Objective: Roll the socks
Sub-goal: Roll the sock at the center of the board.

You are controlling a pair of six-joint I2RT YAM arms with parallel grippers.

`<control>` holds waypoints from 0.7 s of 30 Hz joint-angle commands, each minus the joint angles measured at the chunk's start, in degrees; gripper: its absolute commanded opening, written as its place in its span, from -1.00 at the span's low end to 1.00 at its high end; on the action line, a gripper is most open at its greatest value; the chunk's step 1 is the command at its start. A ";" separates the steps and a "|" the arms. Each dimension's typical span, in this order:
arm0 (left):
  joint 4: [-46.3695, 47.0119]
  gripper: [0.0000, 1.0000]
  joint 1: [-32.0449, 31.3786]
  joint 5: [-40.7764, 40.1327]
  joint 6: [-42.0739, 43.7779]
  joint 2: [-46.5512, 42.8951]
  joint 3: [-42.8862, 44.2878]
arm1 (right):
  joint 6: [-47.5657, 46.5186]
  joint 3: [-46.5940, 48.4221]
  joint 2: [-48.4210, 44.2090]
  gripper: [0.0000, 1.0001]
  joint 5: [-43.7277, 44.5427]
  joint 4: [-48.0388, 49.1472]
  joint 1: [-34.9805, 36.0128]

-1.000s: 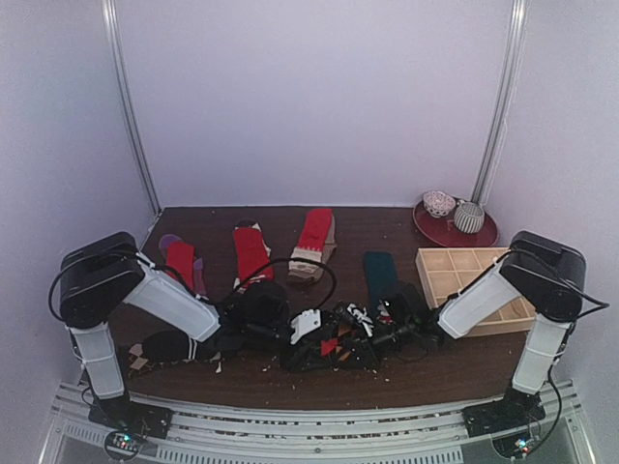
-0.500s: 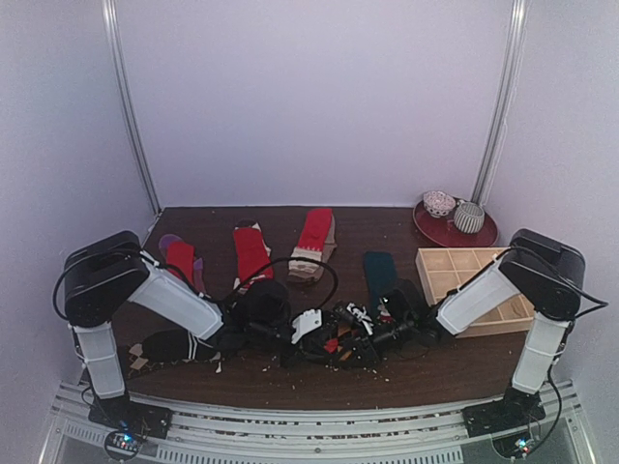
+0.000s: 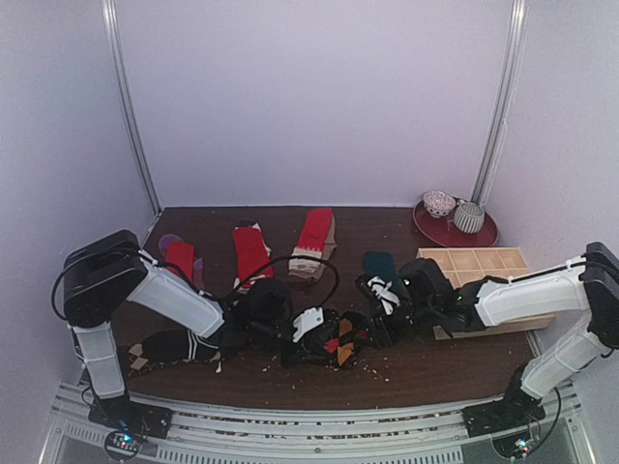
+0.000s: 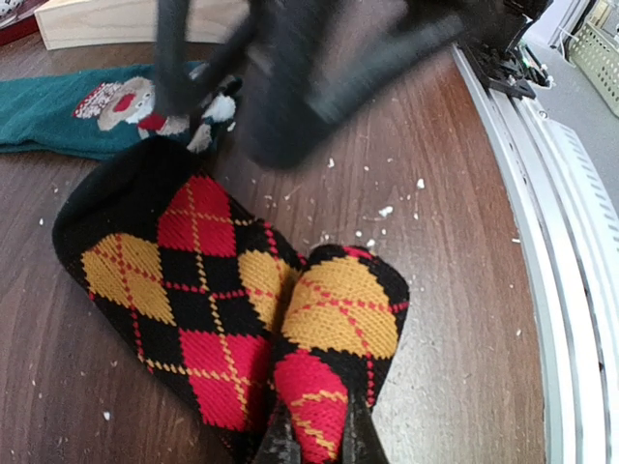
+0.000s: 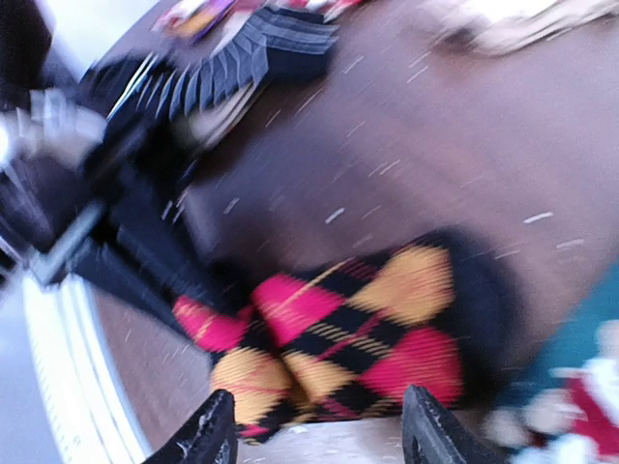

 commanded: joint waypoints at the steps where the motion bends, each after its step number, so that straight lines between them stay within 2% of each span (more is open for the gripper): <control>1: -8.81 -1.00 -0.32 -2.74 -2.16 -0.18 -3.57 | 1.02 3.25 -1.30 0.13 15.25 -8.53 -0.37; 7: -8.31 -1.00 -0.32 -3.75 -2.66 -0.55 -2.59 | 1.51 8.03 9.33 -0.38 13.26 -8.71 -0.29; 15: -8.26 -1.00 -0.68 -7.14 -2.75 -3.84 -4.50 | 1.05 11.53 17.77 -0.48 12.55 -4.63 -0.14; 21: -8.09 -1.00 -3.63 -9.70 -0.31 -9.80 -6.64 | -2.23 20.25 25.93 -0.52 12.35 -5.27 -0.20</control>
